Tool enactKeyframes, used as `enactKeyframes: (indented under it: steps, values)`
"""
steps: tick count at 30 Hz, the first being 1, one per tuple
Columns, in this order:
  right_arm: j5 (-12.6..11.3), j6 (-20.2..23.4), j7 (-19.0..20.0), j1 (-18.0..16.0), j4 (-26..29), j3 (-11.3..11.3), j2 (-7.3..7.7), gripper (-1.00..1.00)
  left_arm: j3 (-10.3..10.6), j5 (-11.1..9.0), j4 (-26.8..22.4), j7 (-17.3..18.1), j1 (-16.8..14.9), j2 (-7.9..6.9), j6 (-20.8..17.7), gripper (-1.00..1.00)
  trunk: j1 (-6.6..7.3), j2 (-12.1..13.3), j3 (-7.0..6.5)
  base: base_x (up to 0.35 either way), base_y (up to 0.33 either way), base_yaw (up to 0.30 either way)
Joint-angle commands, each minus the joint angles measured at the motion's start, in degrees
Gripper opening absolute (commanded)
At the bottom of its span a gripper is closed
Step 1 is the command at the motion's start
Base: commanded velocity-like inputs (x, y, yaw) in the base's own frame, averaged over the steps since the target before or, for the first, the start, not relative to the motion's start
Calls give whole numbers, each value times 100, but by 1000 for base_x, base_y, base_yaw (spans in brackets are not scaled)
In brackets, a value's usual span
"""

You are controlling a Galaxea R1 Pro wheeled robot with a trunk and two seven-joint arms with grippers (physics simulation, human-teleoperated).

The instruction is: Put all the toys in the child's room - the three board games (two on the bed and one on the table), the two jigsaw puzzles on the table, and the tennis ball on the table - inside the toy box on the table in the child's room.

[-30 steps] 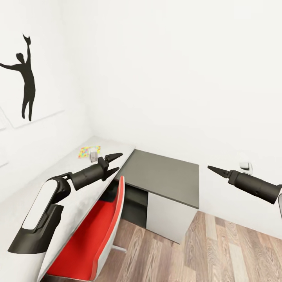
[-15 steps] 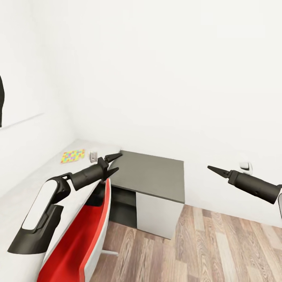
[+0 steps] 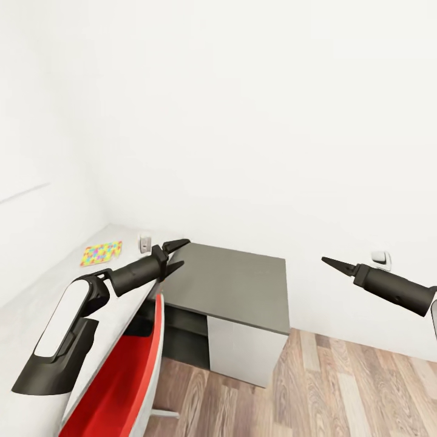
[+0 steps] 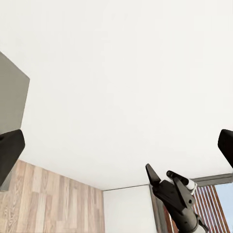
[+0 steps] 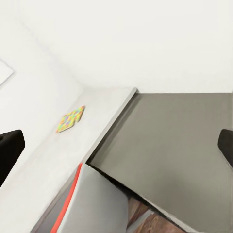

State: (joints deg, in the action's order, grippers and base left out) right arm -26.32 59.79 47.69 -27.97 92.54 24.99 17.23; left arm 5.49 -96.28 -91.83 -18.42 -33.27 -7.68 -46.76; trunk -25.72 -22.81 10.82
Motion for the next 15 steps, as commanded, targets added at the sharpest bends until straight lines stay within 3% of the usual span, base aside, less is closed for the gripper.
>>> enactKeyframes:
  steps: [1, 11, 15]
  values:
    - [28, 21, 38, -7, 1, 6, 0, 100, 4, -60, -4, -55, -5, -4, 0, 100, -7, -11, 11, 325, 0, -4]
    - [28, 21, 38, -6, 1, 6, -12, 100, 4, -58, 0, -69, 5, -4, 5, 100, -7, -11, 11, 331, 0, -1]
    - [28, 21, 38, -6, 1, 6, -15, 100, 4, -58, 3, -81, 15, -3, 12, 100, -7, -11, 11, 202, 0, 44]
